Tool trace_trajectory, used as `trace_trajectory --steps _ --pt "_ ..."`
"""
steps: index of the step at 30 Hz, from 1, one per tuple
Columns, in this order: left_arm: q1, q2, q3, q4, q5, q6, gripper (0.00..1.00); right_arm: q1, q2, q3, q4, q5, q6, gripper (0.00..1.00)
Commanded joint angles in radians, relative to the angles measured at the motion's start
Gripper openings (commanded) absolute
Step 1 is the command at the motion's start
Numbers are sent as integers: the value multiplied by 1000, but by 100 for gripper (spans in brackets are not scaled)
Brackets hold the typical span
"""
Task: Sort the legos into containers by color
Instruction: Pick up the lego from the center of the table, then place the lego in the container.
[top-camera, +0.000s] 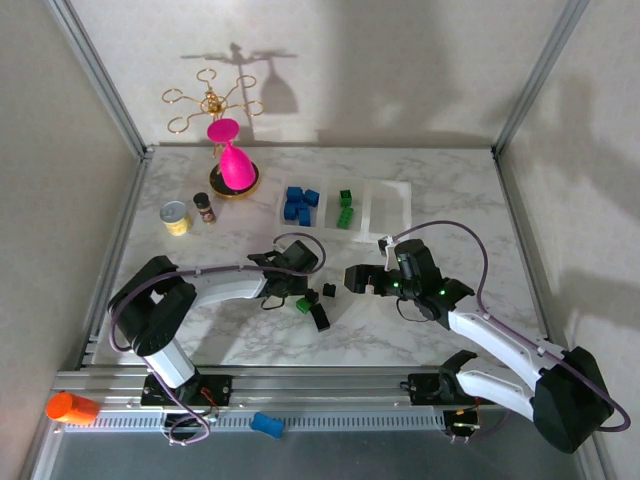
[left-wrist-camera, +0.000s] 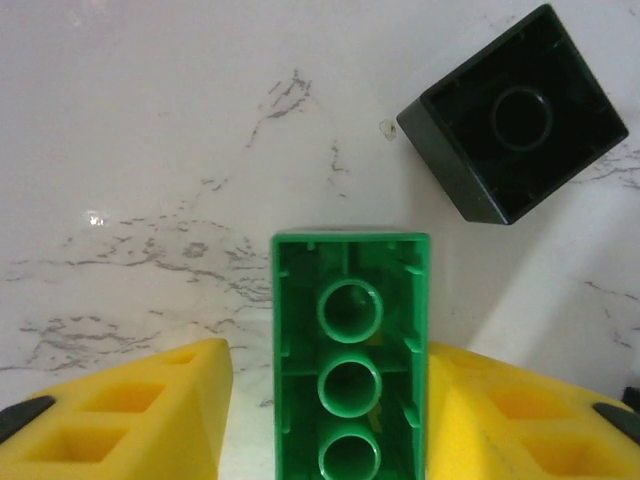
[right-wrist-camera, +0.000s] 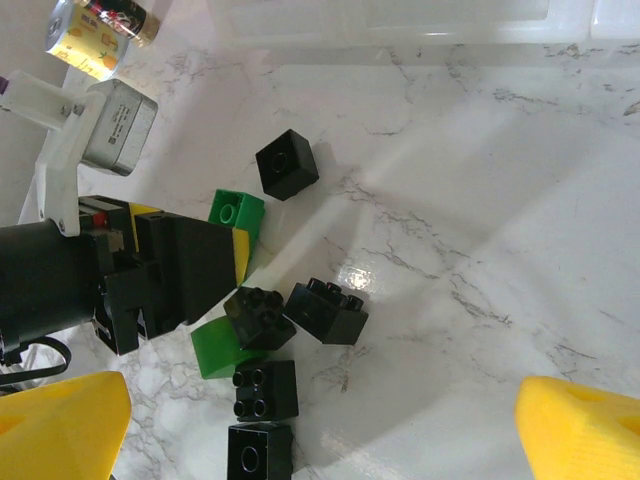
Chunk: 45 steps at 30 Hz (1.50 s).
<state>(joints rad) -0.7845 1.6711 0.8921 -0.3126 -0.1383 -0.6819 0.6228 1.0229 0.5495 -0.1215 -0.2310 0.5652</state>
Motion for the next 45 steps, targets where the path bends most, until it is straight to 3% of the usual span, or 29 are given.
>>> trace_trajectory --steps 1,14,22,30,37,45 --pt "-7 11 16 -4 -47 -8 47 11 9 9 17 18 4 99" --pt "-7 -13 28 -27 -54 5 31 12 26 25 4 55 2 99" --pt "-8 -106 79 -92 -70 15 30 -3 23 79 -53 99 14 99" --pt "-8 -158 240 -135 -61 79 31 -115 -14 119 -94 48 40 99" --pt "-9 -42 457 -111 -49 130 31 -208 -18 151 -128 62 34 99" --pt "-9 219 758 -110 -76 189 31 -257 11 167 -101 76 36 99"
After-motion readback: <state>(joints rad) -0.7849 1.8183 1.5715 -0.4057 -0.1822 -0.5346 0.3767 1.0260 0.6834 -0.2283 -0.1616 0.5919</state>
